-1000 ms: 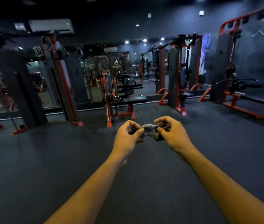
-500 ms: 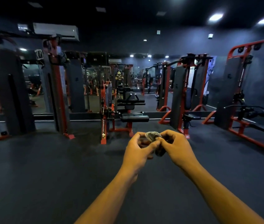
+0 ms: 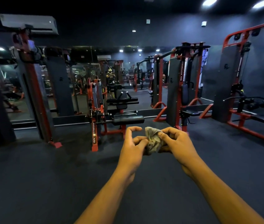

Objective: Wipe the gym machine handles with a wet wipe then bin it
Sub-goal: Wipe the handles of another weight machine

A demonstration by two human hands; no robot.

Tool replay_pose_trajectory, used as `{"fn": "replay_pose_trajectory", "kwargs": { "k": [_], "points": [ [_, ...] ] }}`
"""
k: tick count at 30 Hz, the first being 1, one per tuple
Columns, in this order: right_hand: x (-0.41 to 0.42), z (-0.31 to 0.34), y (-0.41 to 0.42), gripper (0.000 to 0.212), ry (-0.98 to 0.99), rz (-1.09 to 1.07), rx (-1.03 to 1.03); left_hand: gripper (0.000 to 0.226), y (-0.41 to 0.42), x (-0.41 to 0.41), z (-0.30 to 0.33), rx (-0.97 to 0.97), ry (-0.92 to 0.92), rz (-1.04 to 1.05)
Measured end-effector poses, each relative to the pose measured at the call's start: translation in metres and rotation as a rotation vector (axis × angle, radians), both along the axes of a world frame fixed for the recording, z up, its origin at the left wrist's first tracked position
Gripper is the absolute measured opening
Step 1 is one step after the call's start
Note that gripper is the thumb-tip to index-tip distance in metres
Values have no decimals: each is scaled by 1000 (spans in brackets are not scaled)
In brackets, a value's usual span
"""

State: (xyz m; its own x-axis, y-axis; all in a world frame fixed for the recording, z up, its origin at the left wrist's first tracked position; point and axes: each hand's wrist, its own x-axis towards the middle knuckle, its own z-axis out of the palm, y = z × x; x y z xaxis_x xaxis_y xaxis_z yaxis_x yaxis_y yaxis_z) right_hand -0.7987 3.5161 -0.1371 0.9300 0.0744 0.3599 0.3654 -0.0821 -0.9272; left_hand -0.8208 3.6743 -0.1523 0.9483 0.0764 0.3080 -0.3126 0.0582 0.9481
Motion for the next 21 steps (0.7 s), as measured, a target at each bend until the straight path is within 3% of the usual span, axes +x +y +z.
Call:
{"fn": "replay_pose_trajectory", "kwargs": {
  "k": [4, 9, 16, 21],
  "points": [
    [96, -3, 2, 6, 11, 9, 3, 17, 0, 92, 3, 68, -41, -12],
    [200, 1, 5, 20, 14, 94, -36, 31, 12, 202, 5, 112, -76, -10],
    [346, -13, 23, 16, 76, 91, -22, 58, 33, 350, -19, 134, -113, -101],
    [465, -20, 49, 9, 99, 29, -48, 51, 60, 468, -33, 63, -96, -125]
  ]
}}
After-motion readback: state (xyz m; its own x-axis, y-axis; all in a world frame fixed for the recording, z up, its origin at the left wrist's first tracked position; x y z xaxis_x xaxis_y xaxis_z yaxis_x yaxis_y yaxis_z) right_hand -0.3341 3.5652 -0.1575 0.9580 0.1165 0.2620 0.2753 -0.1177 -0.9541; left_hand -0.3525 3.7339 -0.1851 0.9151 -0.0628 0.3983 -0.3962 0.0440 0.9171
